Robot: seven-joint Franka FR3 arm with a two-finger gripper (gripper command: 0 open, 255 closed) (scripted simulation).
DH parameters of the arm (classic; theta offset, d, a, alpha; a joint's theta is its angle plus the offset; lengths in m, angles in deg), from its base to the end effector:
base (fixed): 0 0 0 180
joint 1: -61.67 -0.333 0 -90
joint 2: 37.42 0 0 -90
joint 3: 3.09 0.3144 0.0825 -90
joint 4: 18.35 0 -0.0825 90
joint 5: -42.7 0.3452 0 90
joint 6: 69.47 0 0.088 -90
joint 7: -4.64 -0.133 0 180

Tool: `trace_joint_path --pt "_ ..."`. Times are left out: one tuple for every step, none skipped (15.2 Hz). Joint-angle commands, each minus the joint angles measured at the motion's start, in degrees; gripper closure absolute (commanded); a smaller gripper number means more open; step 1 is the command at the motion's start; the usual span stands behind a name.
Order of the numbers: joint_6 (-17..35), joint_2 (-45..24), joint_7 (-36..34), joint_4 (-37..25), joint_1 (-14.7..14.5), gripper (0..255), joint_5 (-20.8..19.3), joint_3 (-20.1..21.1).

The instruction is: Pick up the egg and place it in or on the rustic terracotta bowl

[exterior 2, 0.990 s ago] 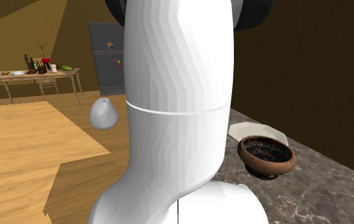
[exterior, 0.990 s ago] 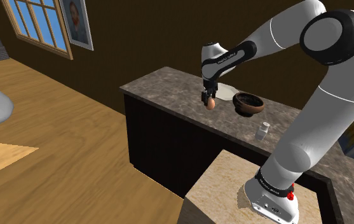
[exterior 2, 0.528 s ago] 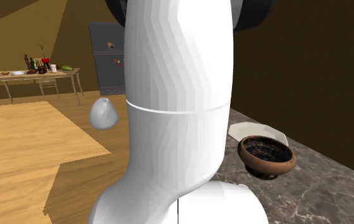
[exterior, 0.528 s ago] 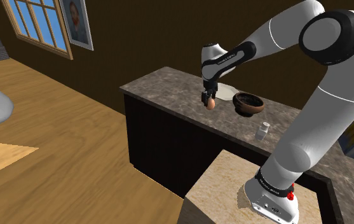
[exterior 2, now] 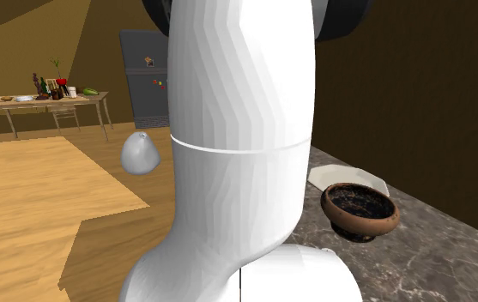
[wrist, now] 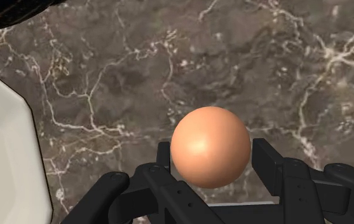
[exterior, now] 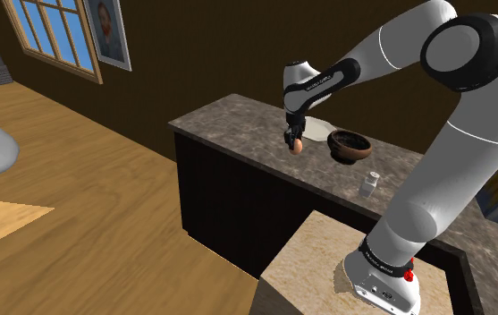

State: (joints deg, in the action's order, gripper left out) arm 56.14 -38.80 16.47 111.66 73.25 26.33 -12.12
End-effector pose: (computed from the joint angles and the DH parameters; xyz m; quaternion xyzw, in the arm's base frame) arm 0.4430 -0.1837 0.3397 0.9922 0.0126 -0.0796 0.0948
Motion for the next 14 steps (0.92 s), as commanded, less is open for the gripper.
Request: trace_joint_path --pt "-0.01 -0.02 0.00 0.02 0.00 255 0.00 0.00" --pt "-0.01 -0.02 -0.01 0.02 0.00 255 0.00 0.00" --pt "-0.75 0.45 0.15 -0.27 -0.03 255 0.07 0.03" --pt "-1.50 0.90 0.30 -0.58 -0.05 255 0.14 0.05" --pt "-2.25 1.35 0.46 -0.89 -0.08 255 0.20 0.08" --pt "-3.00 1.78 0.61 -1.22 -0.11 255 0.27 0.10" --pt "-3.74 2.20 0.77 -1.56 -0.13 255 0.33 0.13" --pt "-4.49 2.61 0.92 -1.91 -0.16 255 0.39 0.16" --pt "-5.24 3.01 1.07 -2.27 -0.18 255 0.45 0.18" --pt "-5.99 3.39 1.23 -2.64 -0.21 255 0.52 0.21" --pt "-6.74 3.76 1.38 -3.03 -0.23 255 0.57 0.24" --pt "-7.49 4.12 1.53 -3.43 -0.26 255 0.63 0.27" --pt "-8.23 4.47 1.68 -3.84 -0.28 255 0.69 0.30" --pt "-8.98 4.81 1.83 -4.27 -0.31 255 0.75 0.32"
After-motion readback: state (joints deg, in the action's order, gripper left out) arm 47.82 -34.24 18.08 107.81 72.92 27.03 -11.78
